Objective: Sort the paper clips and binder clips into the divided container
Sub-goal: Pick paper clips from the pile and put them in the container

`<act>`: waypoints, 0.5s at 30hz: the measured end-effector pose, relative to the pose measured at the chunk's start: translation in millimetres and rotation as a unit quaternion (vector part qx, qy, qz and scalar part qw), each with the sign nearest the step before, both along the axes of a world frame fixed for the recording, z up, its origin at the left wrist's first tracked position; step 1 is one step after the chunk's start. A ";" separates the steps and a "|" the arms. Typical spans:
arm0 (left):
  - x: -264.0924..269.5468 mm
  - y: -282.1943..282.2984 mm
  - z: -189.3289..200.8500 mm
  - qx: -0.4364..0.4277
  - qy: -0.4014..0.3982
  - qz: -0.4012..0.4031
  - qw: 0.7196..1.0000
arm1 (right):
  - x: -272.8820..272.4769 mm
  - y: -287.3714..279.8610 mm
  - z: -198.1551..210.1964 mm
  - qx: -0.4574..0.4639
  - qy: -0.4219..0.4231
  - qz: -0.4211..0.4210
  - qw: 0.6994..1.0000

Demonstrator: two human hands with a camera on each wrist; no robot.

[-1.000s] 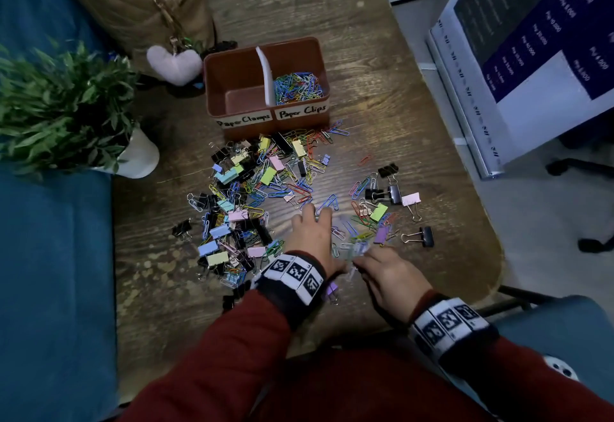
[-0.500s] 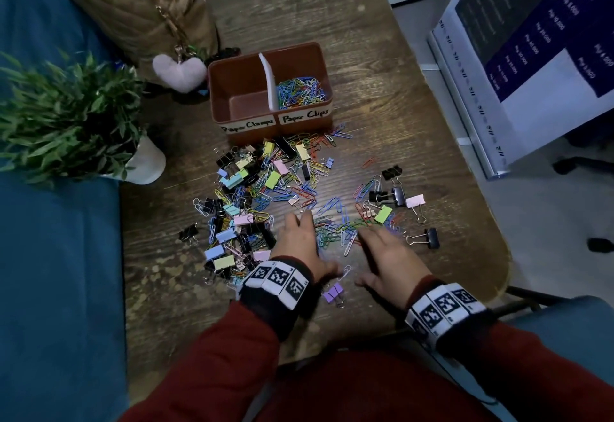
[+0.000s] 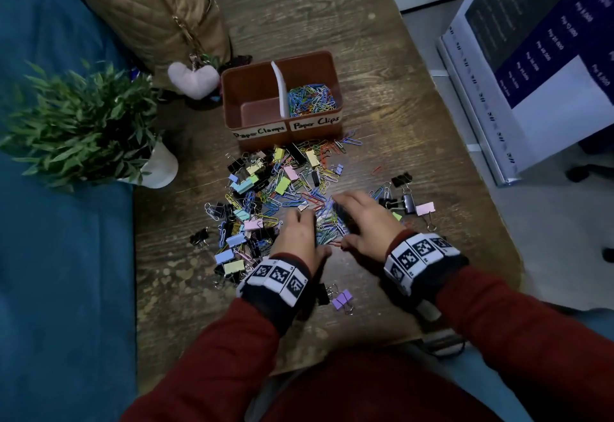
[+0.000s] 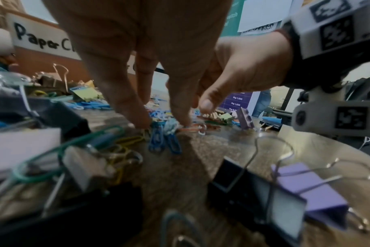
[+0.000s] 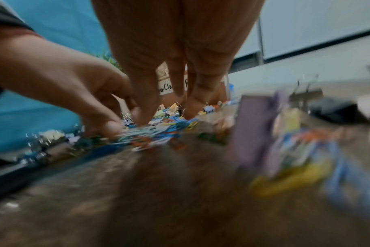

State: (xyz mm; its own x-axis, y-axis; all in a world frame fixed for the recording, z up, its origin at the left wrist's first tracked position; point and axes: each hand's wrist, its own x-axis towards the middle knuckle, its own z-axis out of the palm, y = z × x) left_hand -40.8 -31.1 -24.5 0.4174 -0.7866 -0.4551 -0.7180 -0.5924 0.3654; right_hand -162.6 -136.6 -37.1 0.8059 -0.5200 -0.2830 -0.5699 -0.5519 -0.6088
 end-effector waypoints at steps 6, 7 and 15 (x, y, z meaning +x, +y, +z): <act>-4.2 0.4 -1.9 0.079 0.005 -0.014 0.997 | 15.7 -10.7 4.4 -0.114 0.158 0.155 0.968; -3.5 -1.5 -3.2 0.075 0.009 -0.008 0.997 | 17.5 -9.6 3.3 -0.112 0.153 0.152 0.970; 3.4 -10.9 -9.4 0.039 0.023 -0.004 0.999 | 20.7 16.4 -12.4 -0.045 0.060 0.070 0.995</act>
